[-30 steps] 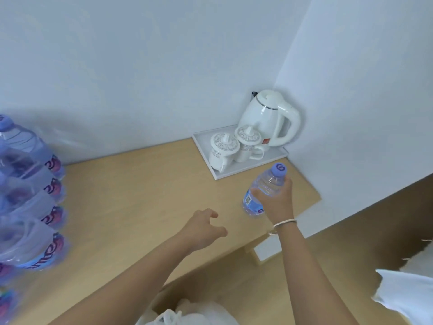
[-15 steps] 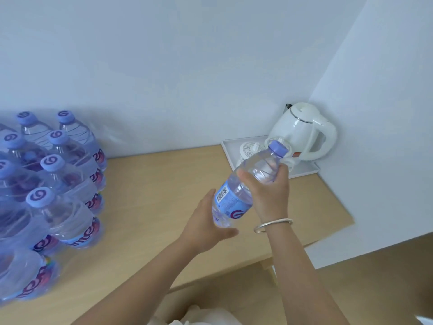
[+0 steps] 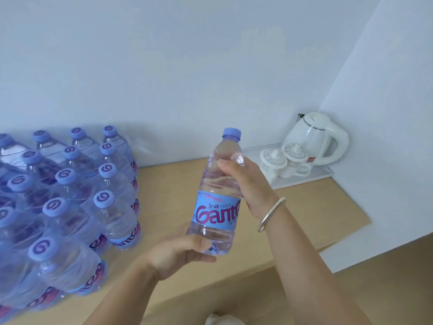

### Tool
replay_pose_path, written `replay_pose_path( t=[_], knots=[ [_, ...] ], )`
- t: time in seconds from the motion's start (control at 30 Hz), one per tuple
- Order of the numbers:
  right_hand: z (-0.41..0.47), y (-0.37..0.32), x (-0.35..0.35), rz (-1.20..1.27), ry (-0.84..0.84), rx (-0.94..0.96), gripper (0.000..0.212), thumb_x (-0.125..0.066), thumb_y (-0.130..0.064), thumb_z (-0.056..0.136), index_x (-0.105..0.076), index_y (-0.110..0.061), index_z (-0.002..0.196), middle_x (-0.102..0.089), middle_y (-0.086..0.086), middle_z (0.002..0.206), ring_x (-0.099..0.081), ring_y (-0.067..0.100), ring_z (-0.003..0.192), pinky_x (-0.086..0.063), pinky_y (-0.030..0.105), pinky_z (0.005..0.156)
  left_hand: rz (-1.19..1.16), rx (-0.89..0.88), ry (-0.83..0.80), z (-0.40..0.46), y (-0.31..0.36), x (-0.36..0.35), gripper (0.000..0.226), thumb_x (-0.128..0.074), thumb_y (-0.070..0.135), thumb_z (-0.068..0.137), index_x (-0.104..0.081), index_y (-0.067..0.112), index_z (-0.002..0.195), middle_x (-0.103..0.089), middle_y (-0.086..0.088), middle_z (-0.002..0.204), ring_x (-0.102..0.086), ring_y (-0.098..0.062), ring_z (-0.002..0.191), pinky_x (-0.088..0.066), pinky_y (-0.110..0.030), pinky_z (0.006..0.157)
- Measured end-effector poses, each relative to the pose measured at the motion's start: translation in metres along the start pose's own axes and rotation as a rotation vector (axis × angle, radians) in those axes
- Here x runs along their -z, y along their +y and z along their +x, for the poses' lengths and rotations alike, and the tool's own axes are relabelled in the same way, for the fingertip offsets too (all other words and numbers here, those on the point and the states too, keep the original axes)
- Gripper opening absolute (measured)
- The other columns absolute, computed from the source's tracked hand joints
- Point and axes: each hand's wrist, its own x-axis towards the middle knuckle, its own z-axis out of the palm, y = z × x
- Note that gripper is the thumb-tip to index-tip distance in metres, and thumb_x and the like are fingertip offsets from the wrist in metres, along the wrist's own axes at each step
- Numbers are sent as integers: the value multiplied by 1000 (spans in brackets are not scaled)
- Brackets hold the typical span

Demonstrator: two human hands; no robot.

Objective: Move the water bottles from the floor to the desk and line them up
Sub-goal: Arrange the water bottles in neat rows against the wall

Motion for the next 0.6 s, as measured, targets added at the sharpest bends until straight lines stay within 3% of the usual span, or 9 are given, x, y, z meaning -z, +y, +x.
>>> replay_pose_path(
  t=[0.07, 0.13, 0.3, 0.4, 0.47, 0.6],
  knots=[
    [2, 5, -13, -22, 70, 11, 16, -68, -33, 68, -70, -24, 81, -71, 9, 91, -69, 26, 89, -55, 45, 87, 26, -54, 88, -8, 1, -3, 59, -71, 37, 49, -65, 17, 104, -72, -2, 100, -67, -17, 93, -54, -31, 81],
    [3, 8, -27, -59, 94, 14, 21, -71, -41, 61, -71, -27, 76, -71, 14, 96, -67, 30, 95, -51, 52, 91, 29, -96, 161, -16, 0, -1, 58, -73, 37, 48, -65, 15, 101, -72, -1, 93, -66, -16, 88, -54, -28, 78],
    [2, 7, -53, -191, 30, -5, 63, -70, -59, 54, -67, -16, 101, -70, 11, 103, -68, 24, 96, -52, 51, 91, -73, -142, 172, -37, -6, 10, 57, -71, 30, 49, -63, 11, 102, -70, -2, 88, -67, -14, 81, -53, -25, 72],
    [1, 7, -60, -210, -36, -31, 71, -68, -63, 56, -64, -18, 109, -69, 3, 107, -68, 18, 96, -52, 50, 91, -94, -145, 152, -47, -10, 17, 60, -71, 30, 49, -62, 11, 105, -70, -4, 92, -67, -15, 83, -53, -25, 73],
    [0, 8, -66, -231, -72, -36, 66, -67, -62, 59, -64, -20, 109, -69, -3, 103, -68, 14, 93, -54, 45, 87, -103, -129, 150, -55, -13, 21, 64, -70, 32, 49, -60, 10, 109, -70, -4, 95, -67, -17, 86, -54, -28, 76],
    [-6, 11, -78, -271, -175, -34, 43, -63, -51, 73, -66, -19, 102, -66, -9, 85, -63, 7, 80, -48, 21, 64, -161, -95, 103, -71, -27, 35, 81, -84, 41, 42, -60, 9, 113, -69, -10, 103, -66, -24, 93, -54, -33, 82]
  ],
)
